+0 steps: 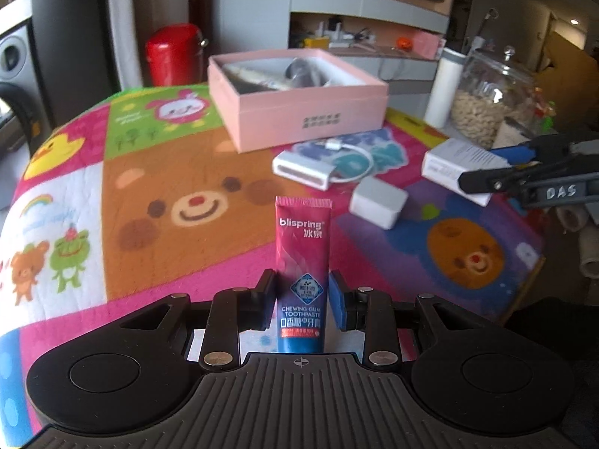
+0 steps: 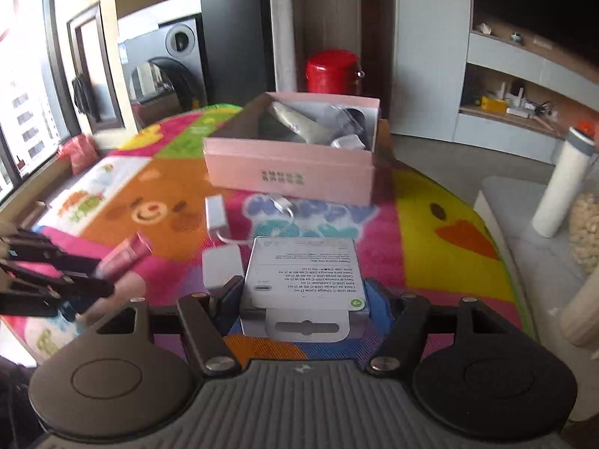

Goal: Organize rigid objects
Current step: 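Drop blister card in pink box with right tool while left tool drops toothpaste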

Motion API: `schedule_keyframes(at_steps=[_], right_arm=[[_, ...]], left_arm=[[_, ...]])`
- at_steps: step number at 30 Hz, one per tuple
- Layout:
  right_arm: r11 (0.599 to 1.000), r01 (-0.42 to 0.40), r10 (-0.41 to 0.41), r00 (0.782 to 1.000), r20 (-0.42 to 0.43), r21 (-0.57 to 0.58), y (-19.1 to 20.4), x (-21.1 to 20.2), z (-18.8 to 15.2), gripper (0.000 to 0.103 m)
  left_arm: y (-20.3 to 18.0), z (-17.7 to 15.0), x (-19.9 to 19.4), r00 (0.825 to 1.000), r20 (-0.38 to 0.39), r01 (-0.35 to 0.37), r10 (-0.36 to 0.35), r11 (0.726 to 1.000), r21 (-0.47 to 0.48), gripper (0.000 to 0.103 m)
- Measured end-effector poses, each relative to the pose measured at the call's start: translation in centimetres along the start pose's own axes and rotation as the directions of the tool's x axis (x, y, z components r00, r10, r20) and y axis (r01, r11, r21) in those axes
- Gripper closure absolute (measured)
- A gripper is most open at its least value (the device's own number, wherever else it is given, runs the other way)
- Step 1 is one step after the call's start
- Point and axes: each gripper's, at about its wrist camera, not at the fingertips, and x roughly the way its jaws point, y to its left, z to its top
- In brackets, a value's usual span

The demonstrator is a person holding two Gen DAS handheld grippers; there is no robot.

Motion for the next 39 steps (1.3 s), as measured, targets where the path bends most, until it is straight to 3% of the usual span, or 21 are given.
schedule_keyframes(at_steps=[6, 12, 15, 19, 22, 24, 26, 29, 36, 39], right_arm=[[0.999, 0.020, -0.019, 0.999, 0.041, -0.025, 0.0, -0.8, -0.3, 0.035], [1.000, 0.018, -0.017, 0.995, 0.100, -0.010, -0.6, -1.7, 0.8, 0.035], [0.999, 0.043, -0.039, 0.983, 0.180, -0.019, -1.1, -3.0, 3.9, 0.035], [0.997, 0.067, -0.051, 0.949, 0.312, -0.041, -1.8, -4.0, 11.1, 0.035], [0.998, 0.061, -0.047, 0.945, 0.325, -0.031, -2.1, -2.4, 16.6, 0.035], [0.999, 0.024, -0.012, 0.961, 0.276, -0.040, -2.5, 0.3, 19.7, 0.031], [0.999, 0.039, -0.033, 0.976, 0.217, -0.020, -3.0, 3.0, 20.9, 0.031], [1.000, 0.011, -0.015, 0.990, 0.141, 0.026, -4.4, 5.1, 19.2, 0.031], [0.990, 0.101, -0.093, 0.993, 0.076, -0.102, -3.9, 6.3, 11.3, 0.031], [0.988, 0.078, -0.070, 0.995, 0.069, -0.131, -2.6, 7.2, 10.8, 0.031]], left_arm=[[-0.3, 1.9, -0.9, 0.999, 0.051, 0.008, -0.008, 1.000, 0.006, 0.069], [0.2, 7.2, -2.5, 0.989, 0.142, 0.044, -0.046, 0.999, 0.015, 0.070], [0.2, 12.5, -4.4, 0.973, 0.226, 0.023, -0.041, 0.997, 0.079, 0.070], [0.5, 20.9, -4.9, 0.958, 0.284, 0.002, -0.034, 0.994, 0.110, 0.070], [1.9, 26.5, -1.7, 0.971, 0.221, 0.074, -0.088, 0.995, 0.073, 0.069], [3.7, 28.6, 2.7, 0.980, 0.141, 0.147, -0.143, 0.989, -0.019, 0.071], [5.5, 28.9, 7.3, 0.981, 0.053, 0.192, -0.187, 0.974, -0.118, 0.071], [7.3, 26.7, 11.6, 0.974, -0.032, 0.213, -0.224, 0.956, -0.200, 0.071], [8.4, 19.9, 11.3, 0.976, -0.003, 0.211, -0.217, 0.953, -0.218, 0.071], [7.8, 17.5, 10.1, 0.983, 0.043, 0.185, -0.180, 0.962, -0.202, 0.071]])
